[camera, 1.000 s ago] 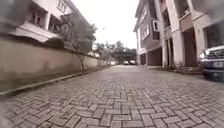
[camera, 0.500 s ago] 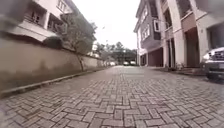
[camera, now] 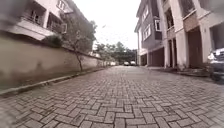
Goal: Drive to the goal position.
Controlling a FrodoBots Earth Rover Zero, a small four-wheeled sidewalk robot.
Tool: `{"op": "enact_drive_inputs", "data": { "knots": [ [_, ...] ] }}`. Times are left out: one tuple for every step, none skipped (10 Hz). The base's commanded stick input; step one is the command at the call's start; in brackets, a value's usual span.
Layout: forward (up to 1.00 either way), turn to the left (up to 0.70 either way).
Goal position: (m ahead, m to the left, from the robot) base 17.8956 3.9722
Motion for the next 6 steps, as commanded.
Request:
{"op": "enact_drive_inputs", "data": {
  "knots": [
    [0.50, -0.05],
    [0.50, -0.38],
    [0.50, -0.50],
    [0.50, 0.00],
    [0.50, 0.00],
    [0.50, 0.00]
  ]
}}
